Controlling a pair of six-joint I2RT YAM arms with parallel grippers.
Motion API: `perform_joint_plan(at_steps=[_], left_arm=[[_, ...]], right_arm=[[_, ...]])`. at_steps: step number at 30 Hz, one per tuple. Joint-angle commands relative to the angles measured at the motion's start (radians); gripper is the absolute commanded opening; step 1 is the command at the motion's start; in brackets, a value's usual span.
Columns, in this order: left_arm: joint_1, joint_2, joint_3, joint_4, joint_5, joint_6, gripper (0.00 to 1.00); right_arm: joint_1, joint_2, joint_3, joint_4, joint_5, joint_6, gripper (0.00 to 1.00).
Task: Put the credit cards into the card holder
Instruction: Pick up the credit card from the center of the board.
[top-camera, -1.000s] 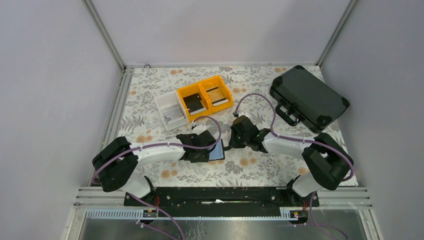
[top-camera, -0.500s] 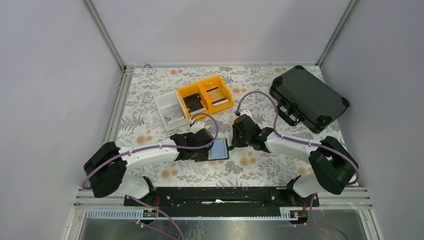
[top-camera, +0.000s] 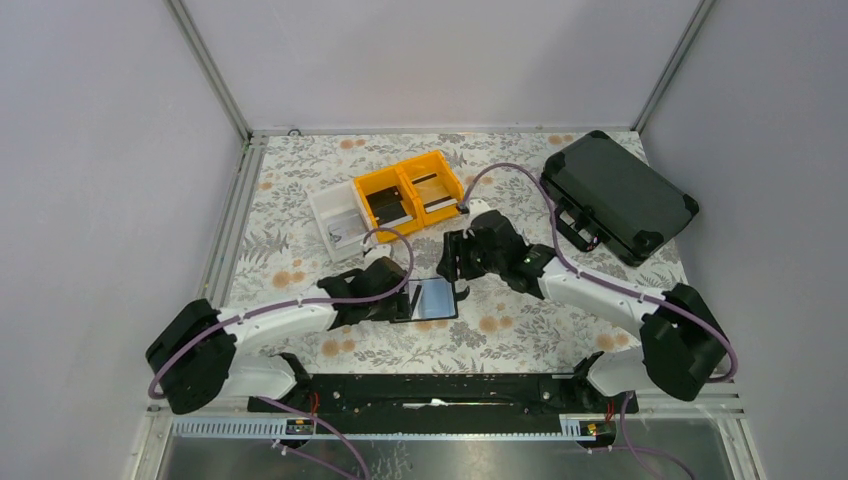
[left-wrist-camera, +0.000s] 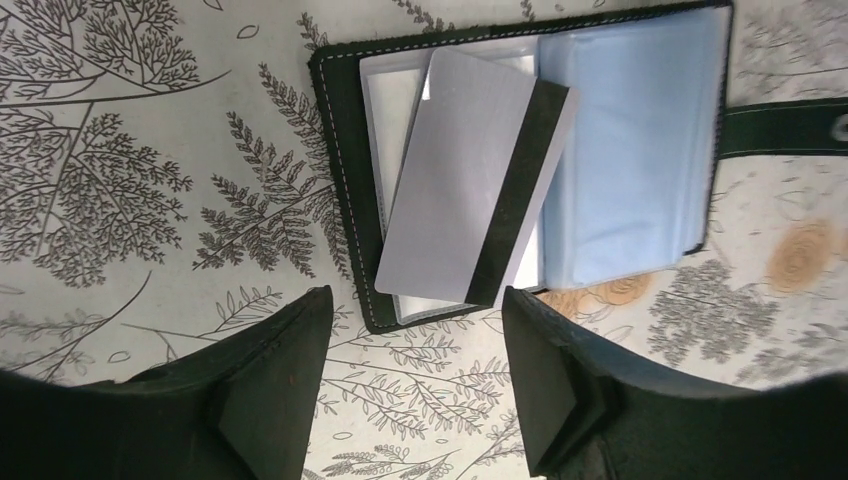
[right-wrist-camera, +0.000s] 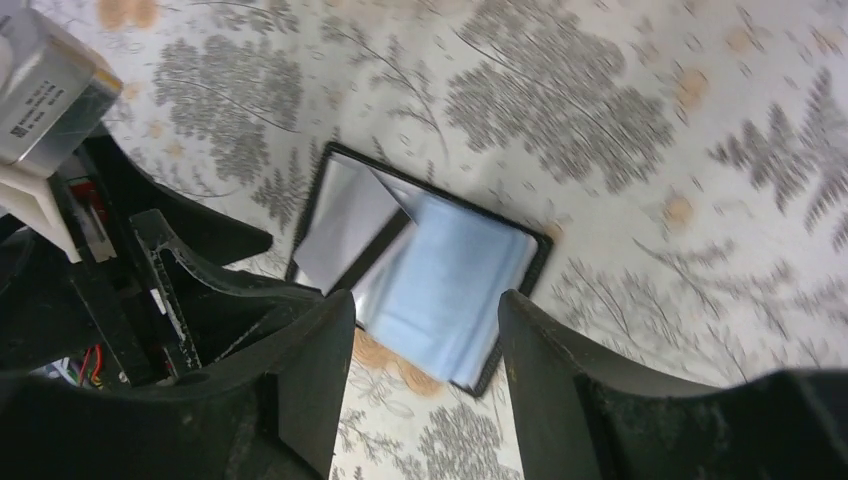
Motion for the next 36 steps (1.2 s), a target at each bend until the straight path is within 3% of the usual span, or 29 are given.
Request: perform_joint_plan(at_steps=[1,11,18,36], left_arm=[[0.054,-0.101,-0.091,0.183,0.110,-0.048,0.64],[0.143,-0.146,-0.219,0.324,0.170,-0.091,0.57],[0.153,-0.104,-0.192,0.246,0.113,-0.063,0.52],[0.153,-0.035,-0.173,0.200,0.085,-0.030,0.44]], right_arm=[[-0.004,0.099,0.102,0.096,-0.188,-0.107,0.61],[-0.052,0.358,0.244,0.128,-0.542,-0.202,0.47],[-0.077,0.485,0.317,0.124,-0.667,-0.256,0.41],[-0.085,0.624,0.375,0.017,-0.643,-0.379,0.36]])
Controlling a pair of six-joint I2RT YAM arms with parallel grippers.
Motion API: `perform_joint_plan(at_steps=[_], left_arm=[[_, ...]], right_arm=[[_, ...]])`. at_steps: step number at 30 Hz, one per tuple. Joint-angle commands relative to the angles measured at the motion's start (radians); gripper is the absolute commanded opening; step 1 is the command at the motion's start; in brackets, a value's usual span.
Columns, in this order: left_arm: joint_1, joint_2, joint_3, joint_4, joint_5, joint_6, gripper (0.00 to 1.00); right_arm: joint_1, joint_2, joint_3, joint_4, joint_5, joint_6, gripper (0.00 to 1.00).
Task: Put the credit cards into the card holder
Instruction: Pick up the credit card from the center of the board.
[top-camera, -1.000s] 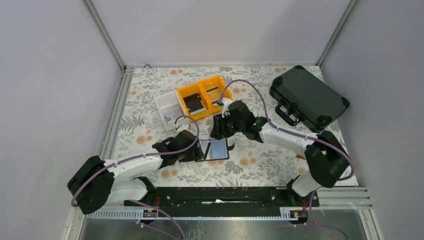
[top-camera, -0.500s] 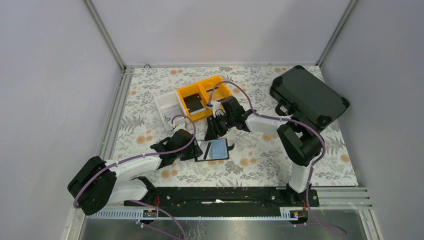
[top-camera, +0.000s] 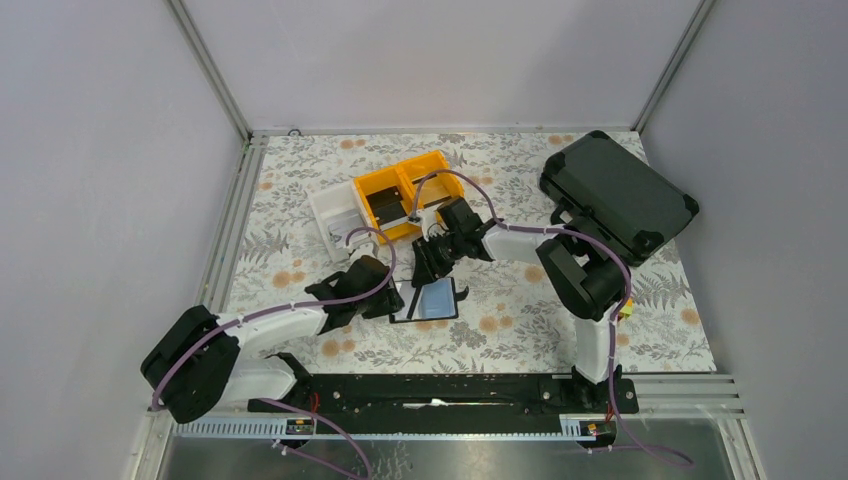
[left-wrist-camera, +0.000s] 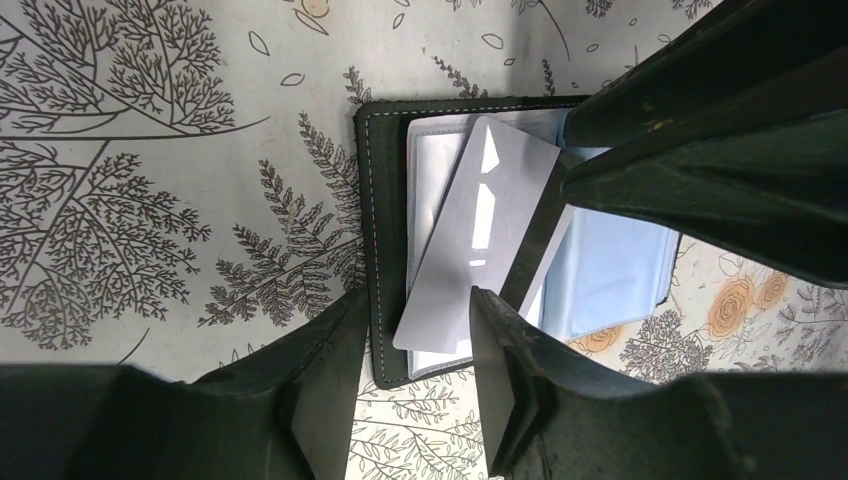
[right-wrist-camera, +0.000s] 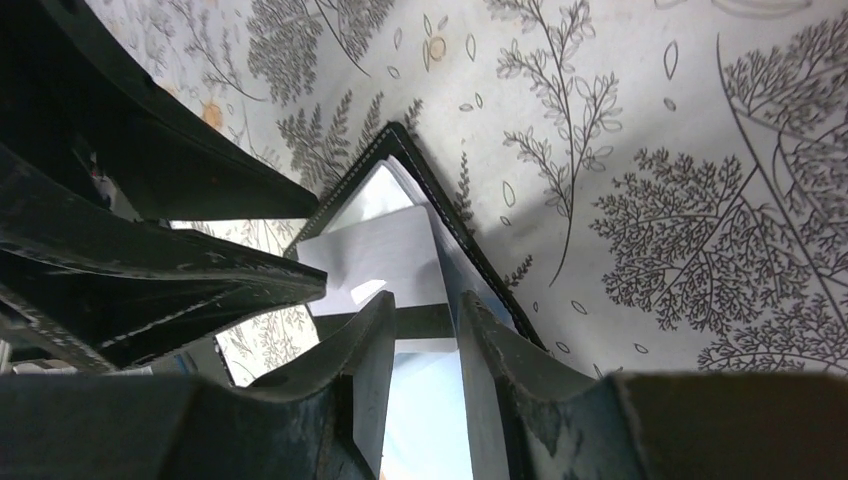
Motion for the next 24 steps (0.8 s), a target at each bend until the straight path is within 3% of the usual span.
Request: perform_joint_plan(at_steps=[1,14,22,24], left_arm=[[0.004,0.034,-0.002,-0.056,-0.036,0.020,0.44],[0.004,0.092,-0.016,-0.031,-0.047,0.030,0.30],[0.003,0.111,-0.043,0.012,-0.041,0.029,0.22],[0.003,0.110,-0.052,0.025,-0.039,0.027,0.22]], right_arm=[[-0.005,0.021,0.040,-0.052,-0.006,-0.052,0.36],[-0.006,0.051,0.035,-0.051,-0.125,-0.014,0.29],[-0.005,0.090,0.046,-0.050,-0.115,0.020,0.28],[-0.005,0.096,0.043,-0.043,-0.117,0.041,0.24]])
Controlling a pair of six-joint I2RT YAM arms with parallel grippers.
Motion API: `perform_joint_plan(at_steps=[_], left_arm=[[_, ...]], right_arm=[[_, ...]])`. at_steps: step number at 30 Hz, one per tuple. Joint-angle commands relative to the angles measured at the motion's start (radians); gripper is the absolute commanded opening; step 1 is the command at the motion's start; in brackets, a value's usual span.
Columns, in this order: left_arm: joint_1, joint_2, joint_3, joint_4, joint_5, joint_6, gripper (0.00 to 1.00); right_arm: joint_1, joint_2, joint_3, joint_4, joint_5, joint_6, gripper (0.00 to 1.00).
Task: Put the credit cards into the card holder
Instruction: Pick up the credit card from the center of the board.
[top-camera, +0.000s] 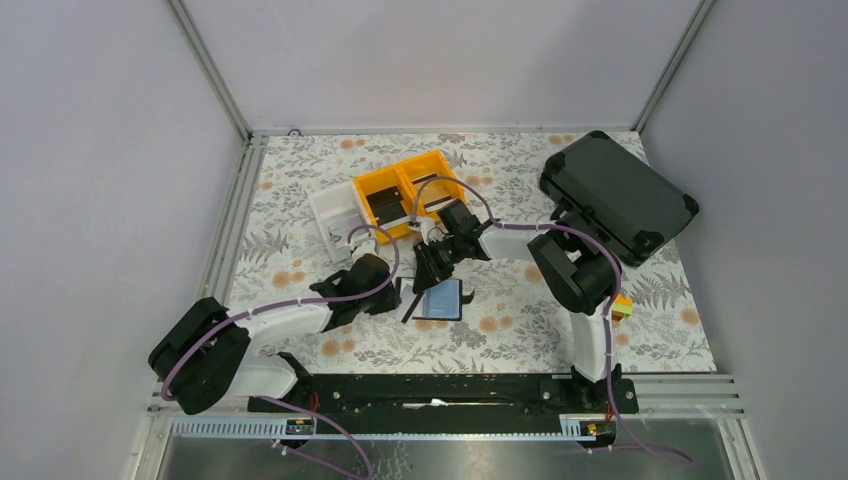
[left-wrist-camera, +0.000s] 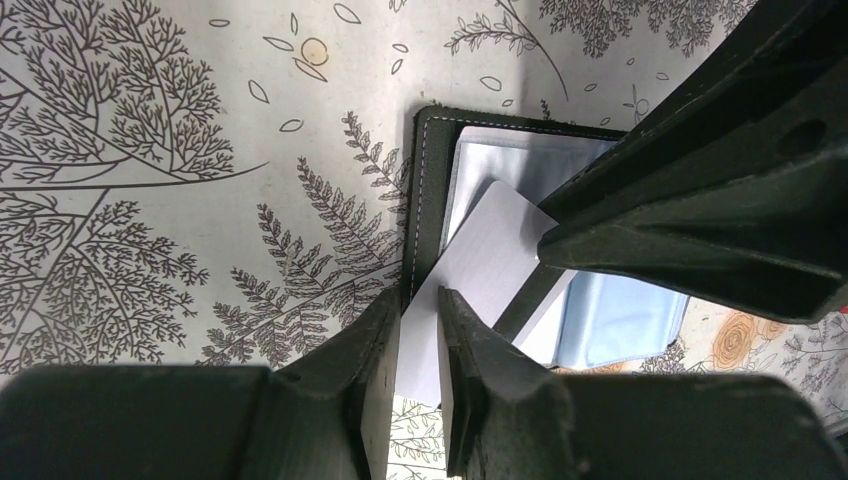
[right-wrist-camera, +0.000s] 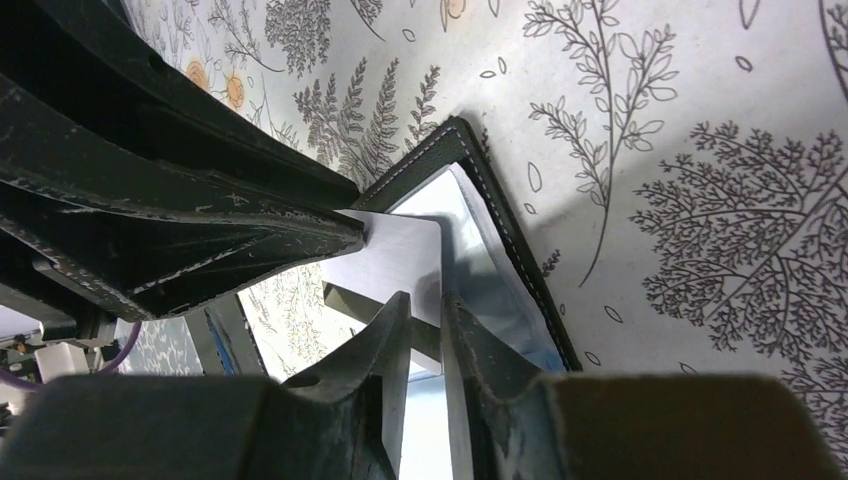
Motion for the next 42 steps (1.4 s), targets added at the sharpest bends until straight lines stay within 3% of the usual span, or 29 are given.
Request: perform_joint_plan(at_steps=[1,8,10,13,16,18,21,26,29,36,38,42], left_arm=[[0.001,0.047,-0.063,-0.037,-0.013,0.013,0.22],[0.001,0.032,-0.077,-0.020,-0.017,0.012,0.21],[0.000,0.010,-0.079,-0.024,-0.018,0.016,0.25],[0.002,-0.084,-0.059,-0.079,-0.037,0.044,0.42],[0.003,-0.256,-0.023,-0.154,-0.053,0.097,0.72],[0.007,-0.369,-0.007,-0.186,-0.048,0.132,0.86],[0.022,-0.522,0.005,-0.196,-0.003,0.181,0.98],[0.096,-0.595,0.044,-0.192,0.266,0.258,0.99],[0.137,-0.600,0.053,-0.182,0.350,0.262,0.99],[0.224,-0.582,0.028,0.012,0.663,0.231,0.98],[0.224,-0.559,0.034,0.038,0.736,0.232,0.91],[0.224,-0.524,0.029,0.102,0.847,0.209,0.65]], right_arm=[[0.000,0.029,0.019,0.009,-0.009,0.044,0.21],[-0.002,0.021,-0.023,0.115,-0.038,0.152,0.00],[-0.005,0.005,-0.037,0.144,-0.048,0.184,0.00],[-0.019,-0.042,-0.062,0.179,-0.061,0.217,0.00],[-0.050,-0.112,-0.086,0.181,-0.081,0.228,0.00],[-0.069,-0.153,-0.100,0.180,-0.099,0.232,0.00],[-0.087,-0.209,-0.121,0.179,-0.143,0.234,0.00],[-0.089,-0.303,-0.144,0.145,-0.214,0.203,0.00],[-0.089,-0.371,-0.161,0.125,-0.231,0.185,0.00],[-0.088,-0.490,-0.163,0.066,-0.336,0.151,0.00],[-0.087,-0.521,-0.159,0.059,-0.353,0.147,0.00],[-0.087,-0.545,-0.143,0.015,-0.377,0.119,0.00]])
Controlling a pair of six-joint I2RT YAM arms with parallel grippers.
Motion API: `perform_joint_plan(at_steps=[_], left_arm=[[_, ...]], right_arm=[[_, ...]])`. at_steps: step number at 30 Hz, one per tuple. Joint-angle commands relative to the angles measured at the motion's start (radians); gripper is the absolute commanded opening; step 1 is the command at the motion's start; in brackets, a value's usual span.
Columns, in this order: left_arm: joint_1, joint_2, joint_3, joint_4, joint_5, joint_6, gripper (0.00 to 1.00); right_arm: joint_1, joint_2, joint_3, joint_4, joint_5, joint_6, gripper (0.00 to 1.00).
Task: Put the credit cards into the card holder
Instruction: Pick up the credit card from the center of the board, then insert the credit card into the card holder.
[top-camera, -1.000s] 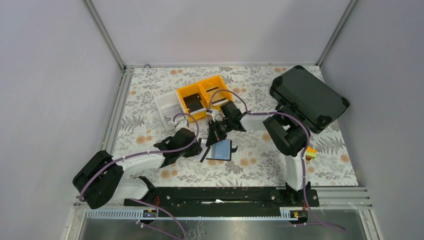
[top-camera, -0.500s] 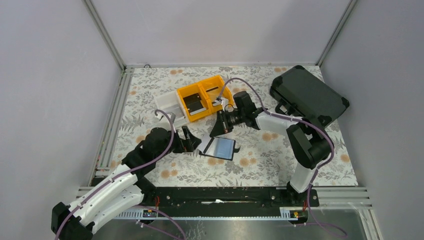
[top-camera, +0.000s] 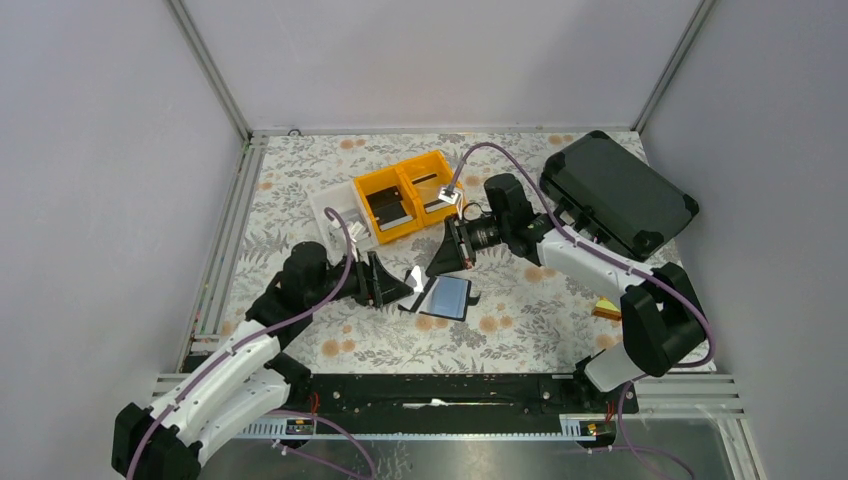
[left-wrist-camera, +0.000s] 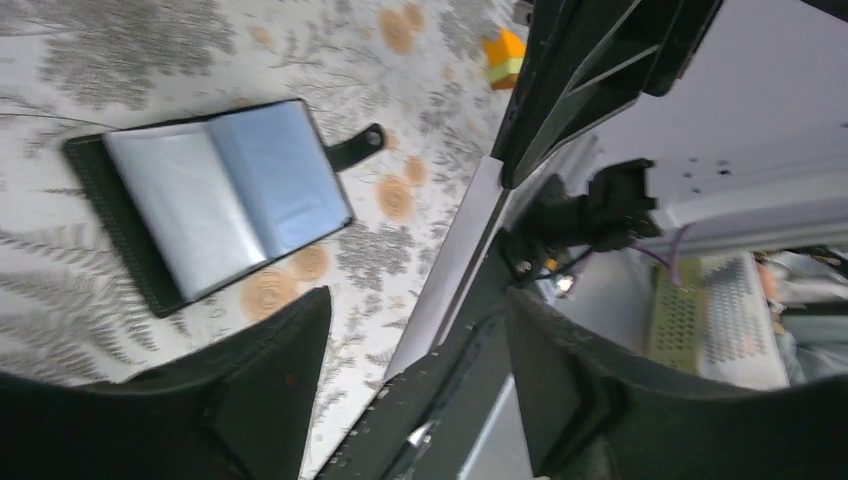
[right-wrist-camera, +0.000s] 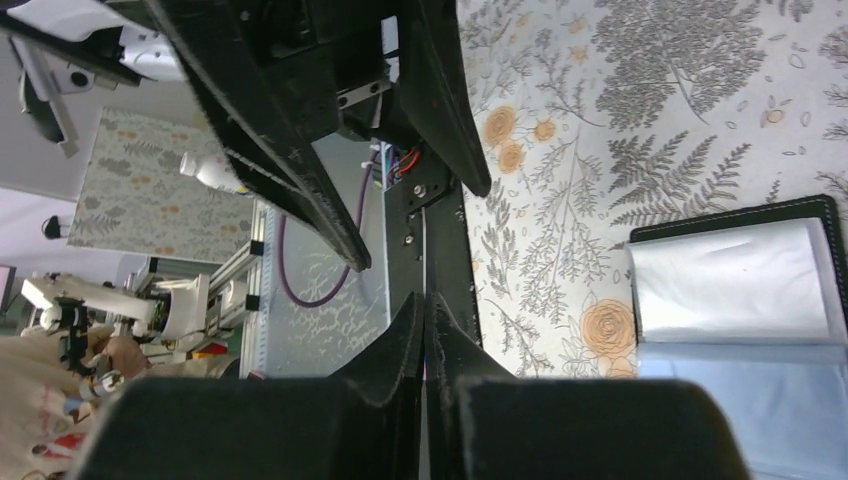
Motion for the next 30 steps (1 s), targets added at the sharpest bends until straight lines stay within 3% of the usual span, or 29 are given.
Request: perform_joint_plan(at_steps=[1,8,12,15,16,19,22,25,30], left_arm=[[0.005,0.032,0.005,0.164,0.217,-0.024,0.60],[0.004,0.069,-0.017,0.251,0.287,-0.076,0.28],[-0.013,0.105,-0.027,0.322,0.336,-0.113,0.17],[-0.022,0.130,-0.007,0.283,0.336,-0.093,0.00],[-0.023,0.137,0.009,0.254,0.335,-0.078,0.00],[-0.021,0.158,0.069,0.115,0.280,-0.021,0.00],[-0.012,0.203,0.131,-0.072,0.092,0.053,0.00],[0.000,0.300,0.153,-0.144,-0.059,0.050,0.00],[-0.001,0.459,0.099,0.099,-0.017,-0.086,0.00]], right_arm=[[0.006,-0.050,0.022,-0.057,-0.080,-0.042,0.00],[0.021,-0.033,0.045,-0.100,-0.098,-0.069,0.00],[0.023,-0.038,0.051,-0.109,-0.067,-0.073,0.00],[0.023,-0.055,0.052,-0.109,-0.015,-0.054,0.00],[0.022,-0.062,0.050,-0.109,0.005,-0.047,0.01],[0.022,-0.097,0.028,-0.111,0.162,-0.010,0.43],[0.022,-0.158,-0.028,-0.109,0.371,0.036,0.64],[0.020,-0.230,-0.111,-0.104,0.600,0.113,0.73],[0.020,-0.344,-0.264,-0.114,0.858,0.263,0.73]])
